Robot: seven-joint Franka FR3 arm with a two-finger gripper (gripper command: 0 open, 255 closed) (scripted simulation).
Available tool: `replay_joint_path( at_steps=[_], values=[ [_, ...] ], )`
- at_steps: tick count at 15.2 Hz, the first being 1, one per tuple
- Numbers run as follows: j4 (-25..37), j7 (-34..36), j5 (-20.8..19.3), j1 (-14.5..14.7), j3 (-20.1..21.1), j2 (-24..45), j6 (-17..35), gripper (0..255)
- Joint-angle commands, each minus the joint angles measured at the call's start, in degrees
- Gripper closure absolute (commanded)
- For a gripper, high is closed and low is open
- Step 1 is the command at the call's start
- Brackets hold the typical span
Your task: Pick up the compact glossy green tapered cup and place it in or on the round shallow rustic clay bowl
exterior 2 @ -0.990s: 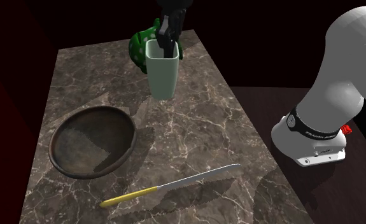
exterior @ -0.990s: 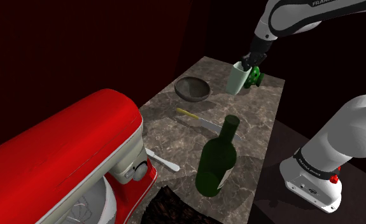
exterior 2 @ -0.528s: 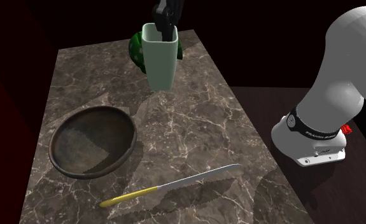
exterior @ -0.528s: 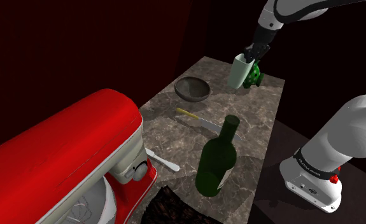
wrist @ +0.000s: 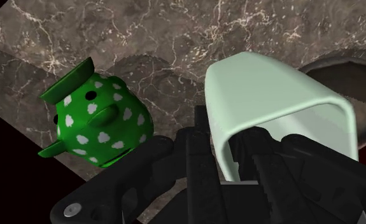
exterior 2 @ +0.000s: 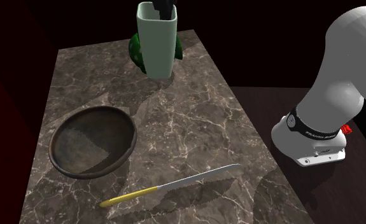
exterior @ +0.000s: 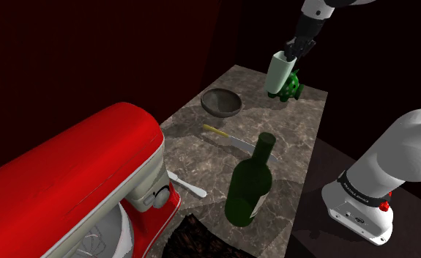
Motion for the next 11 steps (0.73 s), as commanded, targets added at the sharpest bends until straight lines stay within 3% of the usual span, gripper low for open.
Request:
replay_joint_path(
  at_steps=[1, 4, 11],
  values=[
    [1.3, 0.0, 0.0, 0.0, 0.1, -0.4, -1.7, 255],
    [3.2, 0.0, 0.1, 0.0, 0.2, -0.4, -3.6, 255],
    [15.2, 6.2, 2.5, 3.1, 4.8, 10.8, -4.4, 255]
  ],
)
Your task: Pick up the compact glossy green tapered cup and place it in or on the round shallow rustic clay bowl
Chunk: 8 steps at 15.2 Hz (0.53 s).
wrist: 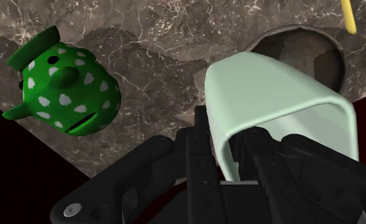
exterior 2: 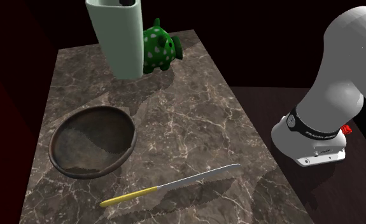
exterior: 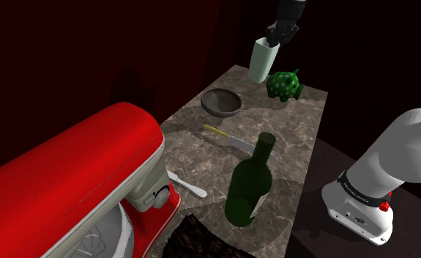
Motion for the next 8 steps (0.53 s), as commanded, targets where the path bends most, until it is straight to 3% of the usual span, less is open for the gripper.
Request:
replay_joint_path(
  at_steps=[1, 8],
  values=[
    [4.2, 1.7, 0.5, 0.8, 1.2, 3.9, -0.3, 255],
    [20.0, 7.5, 0.9, 3.1, 4.8, 16.5, -3.5, 255]
  ],
)
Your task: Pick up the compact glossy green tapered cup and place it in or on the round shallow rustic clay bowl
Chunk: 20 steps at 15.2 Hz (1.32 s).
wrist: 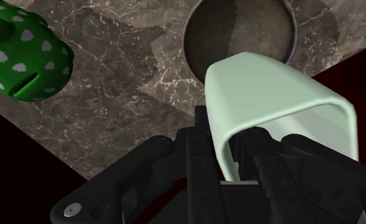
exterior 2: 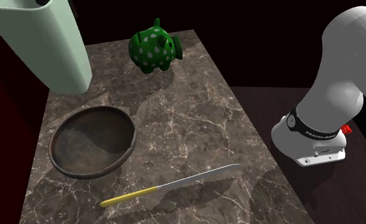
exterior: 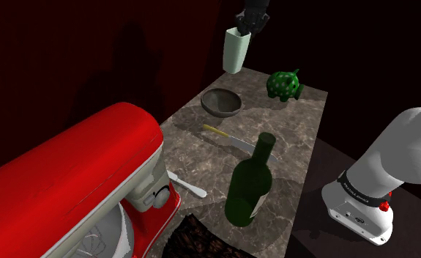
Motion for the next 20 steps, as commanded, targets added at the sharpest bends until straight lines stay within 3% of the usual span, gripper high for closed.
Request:
replay_joint_path(
  at_steps=[1, 3, 20],
  values=[
    [4.7, 1.7, -0.1, 0.7, 0.9, 3.8, -0.8, 255],
    [9.2, 2.9, -0.3, 1.3, 1.6, 7.1, -2.0, 255],
    [-3.7, 3.0, -0.3, 1.3, 1.6, 7.3, 11.0, 255]
  ],
)
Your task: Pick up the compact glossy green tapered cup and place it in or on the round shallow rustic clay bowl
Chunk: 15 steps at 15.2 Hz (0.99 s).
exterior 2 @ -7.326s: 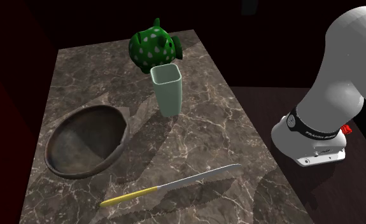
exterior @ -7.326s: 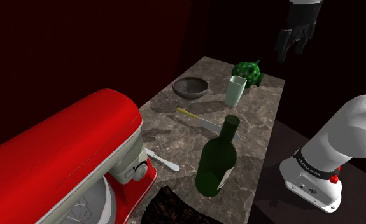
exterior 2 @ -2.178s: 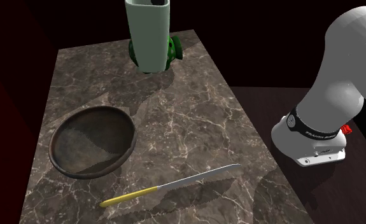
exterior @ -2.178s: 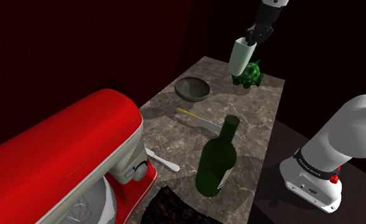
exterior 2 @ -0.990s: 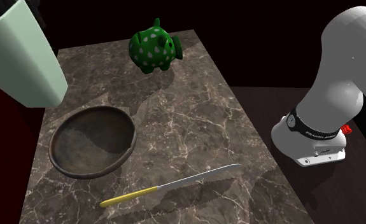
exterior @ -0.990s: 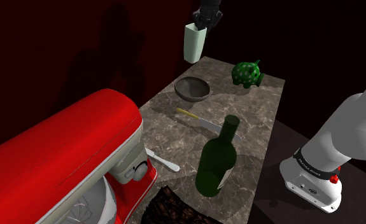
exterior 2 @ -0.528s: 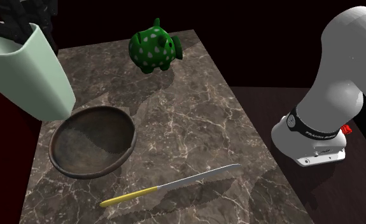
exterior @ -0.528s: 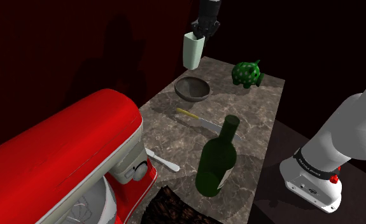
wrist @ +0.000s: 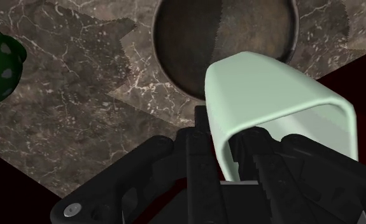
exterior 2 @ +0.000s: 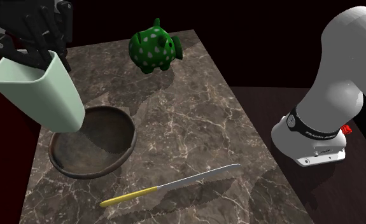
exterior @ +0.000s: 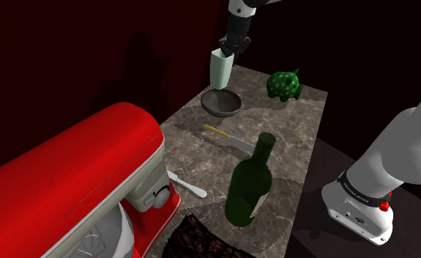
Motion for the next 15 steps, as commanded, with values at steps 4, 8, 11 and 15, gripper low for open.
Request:
replay_joint_path(
  at_steps=[4, 8, 11, 15],
  values=[
    [-3.2, 0.0, 0.0, 0.0, 0.0, 0.6, 3.9, 255],
    [-4.0, 0.1, 0.0, 0.0, 0.0, 0.9, 5.0, 255],
    [-4.0, 0.1, 0.0, 0.0, 0.0, 0.9, 5.0, 255],
    [-4.0, 0.1, 0.0, 0.0, 0.0, 0.9, 5.0, 0]
  ],
)
